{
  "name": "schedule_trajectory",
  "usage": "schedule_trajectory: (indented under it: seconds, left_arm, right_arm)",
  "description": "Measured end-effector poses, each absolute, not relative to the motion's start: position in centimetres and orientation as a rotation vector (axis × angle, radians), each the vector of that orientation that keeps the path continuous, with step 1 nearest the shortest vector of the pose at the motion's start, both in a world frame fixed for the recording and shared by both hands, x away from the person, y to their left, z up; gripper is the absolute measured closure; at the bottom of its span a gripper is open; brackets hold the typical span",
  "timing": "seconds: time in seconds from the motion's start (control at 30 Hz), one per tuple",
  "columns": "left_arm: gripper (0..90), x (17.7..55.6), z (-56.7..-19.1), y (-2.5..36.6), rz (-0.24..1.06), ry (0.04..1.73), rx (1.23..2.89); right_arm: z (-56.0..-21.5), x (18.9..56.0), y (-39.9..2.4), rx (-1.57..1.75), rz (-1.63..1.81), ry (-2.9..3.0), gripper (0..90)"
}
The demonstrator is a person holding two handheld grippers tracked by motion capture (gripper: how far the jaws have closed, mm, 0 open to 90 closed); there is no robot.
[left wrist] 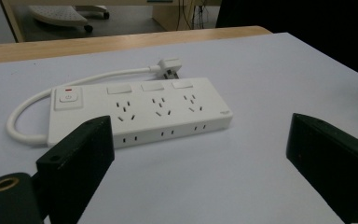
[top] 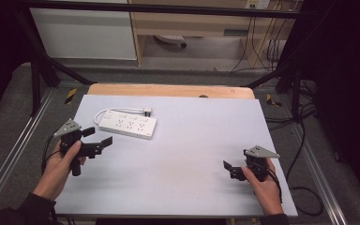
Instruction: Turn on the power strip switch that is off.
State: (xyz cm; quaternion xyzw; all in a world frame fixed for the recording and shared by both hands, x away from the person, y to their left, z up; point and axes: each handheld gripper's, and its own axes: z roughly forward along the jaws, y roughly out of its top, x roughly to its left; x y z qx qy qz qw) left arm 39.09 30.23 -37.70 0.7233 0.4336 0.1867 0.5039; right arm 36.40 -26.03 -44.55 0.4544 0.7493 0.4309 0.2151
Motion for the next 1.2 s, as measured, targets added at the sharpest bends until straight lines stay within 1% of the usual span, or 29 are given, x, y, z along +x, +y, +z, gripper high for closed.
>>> schedule_trajectory:
  seconds: [0.33, 0.77, 0.93, 1.07, 1.2]
  left_arm:
    - [7.7, 36.4, -37.9, 30.9, 0.465, 1.025, 1.773]
    - [9.1, 33.6, -40.8, 32.7, 0.476, 1.045, 1.76]
    - [9.1, 32.9, -42.2, 32.2, 0.469, 1.027, 1.812]
    - [9.3, 32.3, -43.2, 31.2, 0.428, 1.004, 1.862]
    - [9.6, 31.6, -43.8, 29.7, 0.409, 0.939, 1.941]
  right_arm:
    - [-44.6, 36.4, -26.0, 1.259, 1.193, 2.083, 2.5]
    - [-44.6, 36.4, -26.0, 1.256, 1.193, 2.084, 2.5]
    - [-44.6, 36.4, -26.0, 1.254, 1.189, 2.088, 2.5]
    - [-44.6, 36.4, -26.0, 1.261, 1.189, 2.088, 2.5]
    - [-44.6, 36.4, -26.0, 1.26, 1.181, 2.091, 2.5]
